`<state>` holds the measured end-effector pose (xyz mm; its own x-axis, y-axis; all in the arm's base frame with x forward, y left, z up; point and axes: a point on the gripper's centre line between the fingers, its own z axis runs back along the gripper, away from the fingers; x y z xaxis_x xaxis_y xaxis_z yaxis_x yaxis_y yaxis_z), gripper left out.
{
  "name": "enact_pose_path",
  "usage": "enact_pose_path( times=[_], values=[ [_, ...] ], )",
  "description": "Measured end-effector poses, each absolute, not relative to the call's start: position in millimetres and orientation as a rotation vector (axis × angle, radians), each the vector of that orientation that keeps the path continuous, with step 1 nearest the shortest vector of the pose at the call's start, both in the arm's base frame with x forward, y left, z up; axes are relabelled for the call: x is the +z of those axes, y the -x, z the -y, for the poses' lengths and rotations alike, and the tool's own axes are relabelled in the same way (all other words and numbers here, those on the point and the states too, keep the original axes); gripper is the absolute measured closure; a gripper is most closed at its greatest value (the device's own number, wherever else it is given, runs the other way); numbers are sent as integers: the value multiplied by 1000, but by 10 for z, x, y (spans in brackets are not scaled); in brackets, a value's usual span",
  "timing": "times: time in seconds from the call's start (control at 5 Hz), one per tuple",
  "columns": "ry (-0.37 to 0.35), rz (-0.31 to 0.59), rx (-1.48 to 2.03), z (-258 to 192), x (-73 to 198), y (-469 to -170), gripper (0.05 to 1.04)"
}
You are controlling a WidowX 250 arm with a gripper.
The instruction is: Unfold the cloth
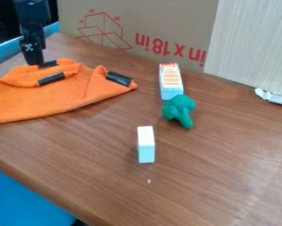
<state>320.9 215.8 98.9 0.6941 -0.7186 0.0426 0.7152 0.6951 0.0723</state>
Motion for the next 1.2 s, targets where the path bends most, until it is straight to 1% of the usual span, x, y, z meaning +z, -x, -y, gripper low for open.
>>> enact_pose_path(
  times=[0.4, 0.8, 1.2],
  values=[
    [-42, 76, -827, -2107, 796, -3157, 83],
    [-83, 87, -808, -2097, 730, -3204, 83],
    [-99, 76, -812, -2064, 597, -3238, 83]
  ],
)
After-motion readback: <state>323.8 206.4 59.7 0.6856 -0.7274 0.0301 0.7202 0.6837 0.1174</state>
